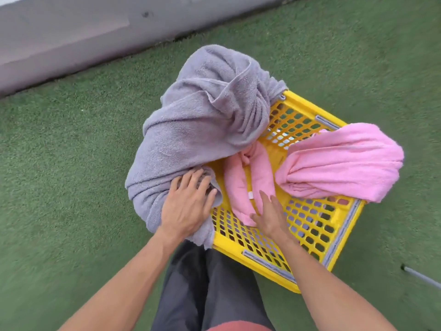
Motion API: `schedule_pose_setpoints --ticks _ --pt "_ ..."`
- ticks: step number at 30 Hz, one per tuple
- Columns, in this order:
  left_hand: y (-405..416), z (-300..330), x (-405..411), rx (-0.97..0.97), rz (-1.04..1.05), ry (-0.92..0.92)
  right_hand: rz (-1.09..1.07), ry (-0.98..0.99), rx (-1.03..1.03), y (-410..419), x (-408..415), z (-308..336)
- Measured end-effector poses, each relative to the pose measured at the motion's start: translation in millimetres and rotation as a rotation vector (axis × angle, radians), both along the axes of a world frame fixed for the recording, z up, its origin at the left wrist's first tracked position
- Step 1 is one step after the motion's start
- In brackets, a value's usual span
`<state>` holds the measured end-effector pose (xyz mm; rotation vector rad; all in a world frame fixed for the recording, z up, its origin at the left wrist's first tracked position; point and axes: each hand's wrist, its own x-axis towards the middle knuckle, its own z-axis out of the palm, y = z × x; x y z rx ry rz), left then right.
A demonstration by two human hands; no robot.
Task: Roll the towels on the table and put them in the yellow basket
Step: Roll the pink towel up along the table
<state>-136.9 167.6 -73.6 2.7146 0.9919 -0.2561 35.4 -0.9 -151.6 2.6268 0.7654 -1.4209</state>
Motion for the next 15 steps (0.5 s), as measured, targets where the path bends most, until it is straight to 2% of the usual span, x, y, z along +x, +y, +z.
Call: schedule_pose_setpoints --ticks 3,6,10,12,15 --pt "-1 2 6 -0.017 -0.069 -0.063 0.064 -0.297 0.197 16 17 34" --pt "-5 5 40 -0.035 -0.231 -0.232 0.132 -0.642 0.369 23 55 69" --pt "-15 20 139 -0.122 -0.290 -0.390 0.123 -0.853 0.460 13 140 114" --pt "-23 29 192 -0.206 -0.270 -0.461 0.111 -0.841 0.452 5 181 129" --pt "-34 40 249 -0.361 -0.195 -0.442 0.120 -0.533 0.409 2 222 135"
